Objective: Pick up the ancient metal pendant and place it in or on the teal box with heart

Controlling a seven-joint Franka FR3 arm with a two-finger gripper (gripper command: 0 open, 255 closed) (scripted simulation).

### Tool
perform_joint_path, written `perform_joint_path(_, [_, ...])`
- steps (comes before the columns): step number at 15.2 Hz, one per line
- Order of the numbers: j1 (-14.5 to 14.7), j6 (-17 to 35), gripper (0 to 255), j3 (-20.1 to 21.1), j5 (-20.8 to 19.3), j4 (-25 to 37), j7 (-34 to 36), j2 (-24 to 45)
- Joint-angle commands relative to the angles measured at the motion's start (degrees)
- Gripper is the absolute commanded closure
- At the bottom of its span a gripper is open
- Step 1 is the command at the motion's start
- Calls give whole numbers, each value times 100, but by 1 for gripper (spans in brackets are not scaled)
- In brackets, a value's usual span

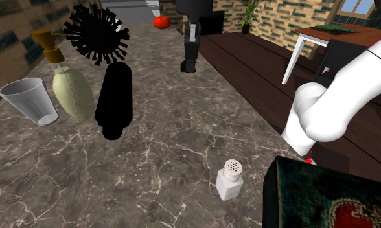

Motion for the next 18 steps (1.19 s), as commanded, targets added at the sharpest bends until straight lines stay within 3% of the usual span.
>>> perform_joint_path(1, [88, -82, 255, 119, 101, -109, 193, -214])
perform_joint_path(9, [471, -361, 255, 641, 596, -550, 996, -1068])
perform_joint_path(18, [851, -701, 255, 1383, 1217, -554, 2062, -1655])
